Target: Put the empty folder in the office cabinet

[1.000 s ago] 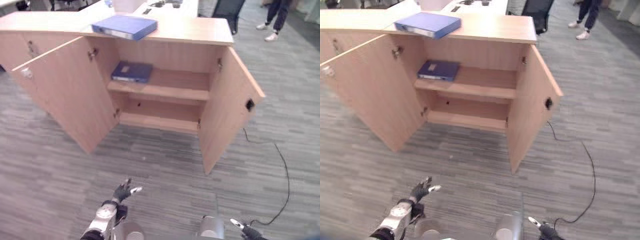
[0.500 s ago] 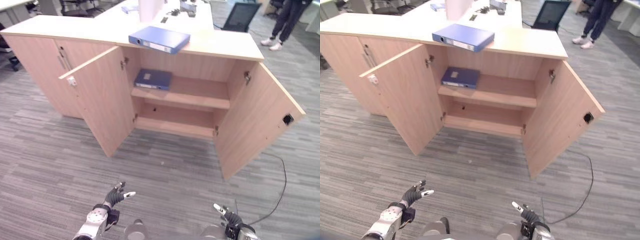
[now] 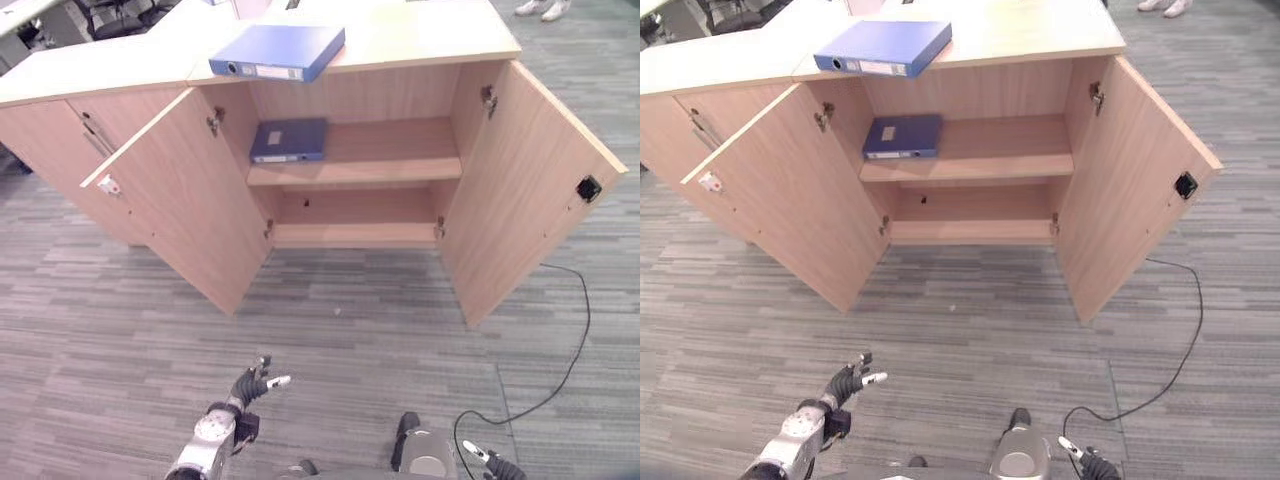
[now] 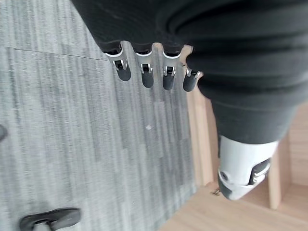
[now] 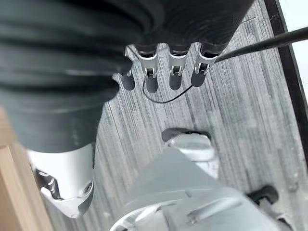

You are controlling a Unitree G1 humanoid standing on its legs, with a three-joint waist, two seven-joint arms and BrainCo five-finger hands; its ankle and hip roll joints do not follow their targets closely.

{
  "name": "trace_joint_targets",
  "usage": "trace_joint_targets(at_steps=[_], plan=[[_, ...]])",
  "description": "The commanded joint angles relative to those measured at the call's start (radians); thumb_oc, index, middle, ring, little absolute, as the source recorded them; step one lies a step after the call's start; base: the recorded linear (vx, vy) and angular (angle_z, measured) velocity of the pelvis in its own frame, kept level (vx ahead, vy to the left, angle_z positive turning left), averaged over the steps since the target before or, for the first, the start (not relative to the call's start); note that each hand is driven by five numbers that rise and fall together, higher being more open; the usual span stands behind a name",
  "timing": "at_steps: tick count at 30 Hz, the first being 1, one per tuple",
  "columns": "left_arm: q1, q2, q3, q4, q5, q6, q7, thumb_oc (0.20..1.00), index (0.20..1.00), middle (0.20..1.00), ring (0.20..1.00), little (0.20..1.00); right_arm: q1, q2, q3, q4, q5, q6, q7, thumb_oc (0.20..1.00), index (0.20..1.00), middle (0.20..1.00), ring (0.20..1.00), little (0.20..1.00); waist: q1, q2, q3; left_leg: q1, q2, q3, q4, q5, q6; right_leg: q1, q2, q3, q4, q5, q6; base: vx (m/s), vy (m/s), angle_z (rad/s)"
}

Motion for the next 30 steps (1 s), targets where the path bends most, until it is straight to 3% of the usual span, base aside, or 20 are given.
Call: trace_joint_targets(at_steps=[1,3,4,5,7,20,24,25,28,30], plan=[[-0.015,0.005,-0.002,-0.046,-0.027,-0.037,0.011,1.0,1.0,1.0,1.0,1.0,-0.044,-0.011,0.03,0.019,-0.016,-0.016,-0.008,1.0,1.0,1.0,1.0,1.0,0.011,-0.018,0.032,-0.023,0.075,0.029,0.119,0.094,-0.062,0.151,-0.004,-0.023,-0.229,0.096,0.049,0.12,-0.018,-0.42],[-0.013,0.001,0.003,-0.033,-0.029,-0.036,0.016,1.0,1.0,1.0,1.0,1.0,-0.046,-0.014,0.036,0.011,-0.013,-0.014,-0.01,1.0,1.0,1.0,1.0,1.0,0.023,-0.013,0.037,-0.034,0.106,0.038,0.081,0.099,-0.055,0.177,0.014,-0.011,-0.238,0.073,0.041,0.17,0.032,-0.28],[-0.003,-0.003,0.009,-0.024,-0.025,-0.036,0.019,1.0,1.0,1.0,1.0,1.0,-0.044,-0.022,0.048,0.007,-0.024,-0.014,-0.008,1.0,1.0,1.0,1.0,1.0,0.044,-0.014,0.034,-0.045,0.085,0.009,-0.009,0.078,-0.032,0.191,0.03,0.008,-0.246,0.059,0.046,0.17,0.034,-0.11],[-0.003,-0.003,0.009,-0.024,-0.025,-0.036,0.019,1.0,1.0,1.0,1.0,1.0,-0.044,-0.022,0.048,0.006,-0.024,-0.014,-0.008,1.0,1.0,1.0,1.0,1.0,0.044,-0.017,0.031,-0.047,0.08,0.01,-0.016,0.084,-0.03,0.187,0.027,0.008,-0.247,0.062,0.046,0.2,0.049,-0.22],[0.022,-0.005,0.016,-0.019,-0.018,-0.035,0.025,1.0,1.0,1.0,1.0,1.0,-0.045,-0.03,0.057,-0.001,-0.038,-0.018,-0.005,1.0,1.0,1.0,1.0,1.0,0.076,-0.002,0.035,-0.063,0.049,-0.084,-0.16,0.114,-0.021,0.205,0.062,0.049,-0.234,0.038,0.047,0.16,0.025,-0.31],[0.038,0.0,0.029,0.012,0.0,-0.028,0.021,1.0,1.0,1.0,1.0,1.0,-0.03,0.0,0.089,0.002,-0.072,-0.025,0.004,1.0,1.0,1.0,1.0,1.0,0.078,-0.017,0.018,0.041,0.058,-0.052,-0.196,0.1,-0.012,0.257,0.092,0.061,-0.252,0.03,0.037,0.06,-0.021,-0.19],[0.02,0.014,0.028,-0.002,-0.005,-0.026,0.018,1.0,1.0,1.0,1.0,1.0,-0.033,-0.001,0.089,-0.008,-0.077,-0.021,0.006,1.0,1.0,1.0,1.0,1.0,0.07,-0.033,0.032,-0.06,0.079,-0.06,-0.019,0.146,-0.041,0.265,0.091,0.058,-0.251,0.012,0.021,-0.04,-0.026,0.06],[0.001,0.017,0.02,0.004,-0.006,-0.026,0.022,1.0,1.0,1.0,1.0,1.0,-0.03,-0.006,0.088,-0.007,-0.067,-0.016,0.003,1.0,1.0,1.0,1.0,1.0,0.071,-0.04,0.043,-0.111,0.083,-0.066,0.035,0.18,-0.044,0.284,0.094,0.066,-0.267,0.004,0.008,0.04,-0.022,0.12],[-0.02,0.015,0.011,0.014,-0.005,-0.026,0.026,1.0,1.0,1.0,1.0,1.0,-0.01,-0.013,0.076,-0.005,-0.05,-0.013,0.001,1.0,1.0,1.0,1.0,1.0,0.066,-0.037,0.034,-0.147,0.06,-0.082,-0.049,0.159,-0.023,0.313,0.114,0.078,-0.3,-0.005,0.009,0.12,0.025,0.66],[-0.019,0.019,0.017,0.017,0.0,-0.022,0.032,1.0,1.0,1.0,1.0,1.0,-0.01,-0.014,0.072,-0.008,-0.049,-0.015,0.001,1.0,1.0,1.0,1.0,1.0,0.078,-0.03,0.029,-0.171,0.057,-0.092,-0.171,0.196,-0.011,0.323,0.135,0.09,-0.274,-0.04,0.012,0.26,0.075,0.27]])
